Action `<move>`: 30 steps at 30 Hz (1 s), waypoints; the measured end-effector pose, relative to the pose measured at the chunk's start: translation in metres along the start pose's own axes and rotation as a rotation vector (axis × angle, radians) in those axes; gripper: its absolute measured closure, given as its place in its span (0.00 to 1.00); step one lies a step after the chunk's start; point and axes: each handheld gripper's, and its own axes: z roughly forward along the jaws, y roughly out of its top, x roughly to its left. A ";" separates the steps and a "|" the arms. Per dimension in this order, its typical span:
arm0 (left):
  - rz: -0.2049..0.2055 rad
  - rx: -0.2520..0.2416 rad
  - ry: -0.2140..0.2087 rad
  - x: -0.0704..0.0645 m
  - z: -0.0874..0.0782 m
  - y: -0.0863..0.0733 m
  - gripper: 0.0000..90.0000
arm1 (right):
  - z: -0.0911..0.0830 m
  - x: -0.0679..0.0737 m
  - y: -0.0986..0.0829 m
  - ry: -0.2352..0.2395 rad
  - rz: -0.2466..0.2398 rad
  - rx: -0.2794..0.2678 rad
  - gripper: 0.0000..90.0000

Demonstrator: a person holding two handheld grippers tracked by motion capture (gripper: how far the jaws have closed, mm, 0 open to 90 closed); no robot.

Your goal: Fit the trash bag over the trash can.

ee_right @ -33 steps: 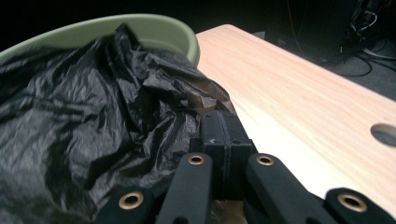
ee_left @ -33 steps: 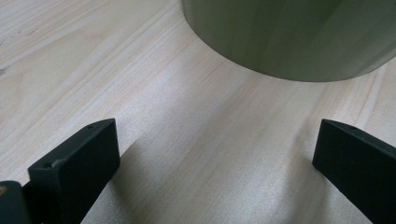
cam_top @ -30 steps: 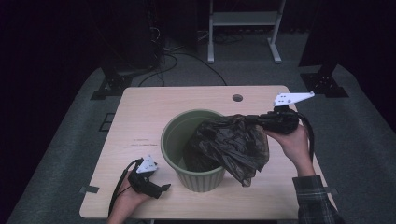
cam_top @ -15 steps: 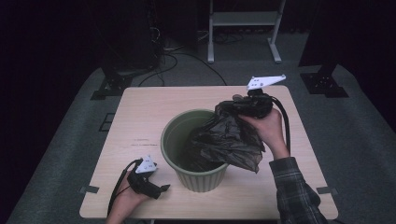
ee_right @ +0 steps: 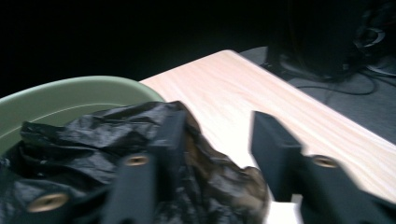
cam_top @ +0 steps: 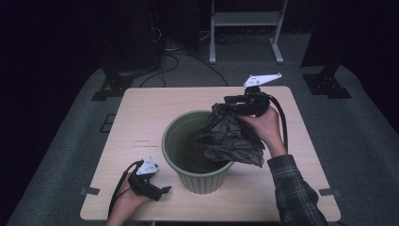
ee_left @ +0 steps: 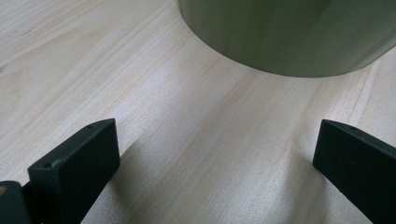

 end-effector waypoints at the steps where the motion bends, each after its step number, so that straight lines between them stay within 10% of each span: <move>1: 0.000 0.000 -0.001 0.000 0.000 0.000 0.00 | -0.004 -0.002 -0.001 -0.010 0.010 -0.005 0.47; 8: 0.007 -0.009 -0.015 -0.001 -0.005 0.002 0.00 | -0.038 -0.012 -0.016 -0.062 0.080 -0.049 0.15; 21: 0.008 -0.150 -0.062 0.003 -0.064 0.016 0.00 | -0.085 -0.002 -0.035 -0.078 0.083 -0.113 0.13; 25: 0.019 -0.180 -0.073 0.002 -0.085 0.024 0.00 | -0.087 -0.003 -0.038 -0.041 0.085 -0.104 0.31; 30: 0.043 -0.218 -0.090 -0.003 -0.107 0.037 0.00 | -0.080 0.000 -0.045 0.075 0.085 -0.066 0.78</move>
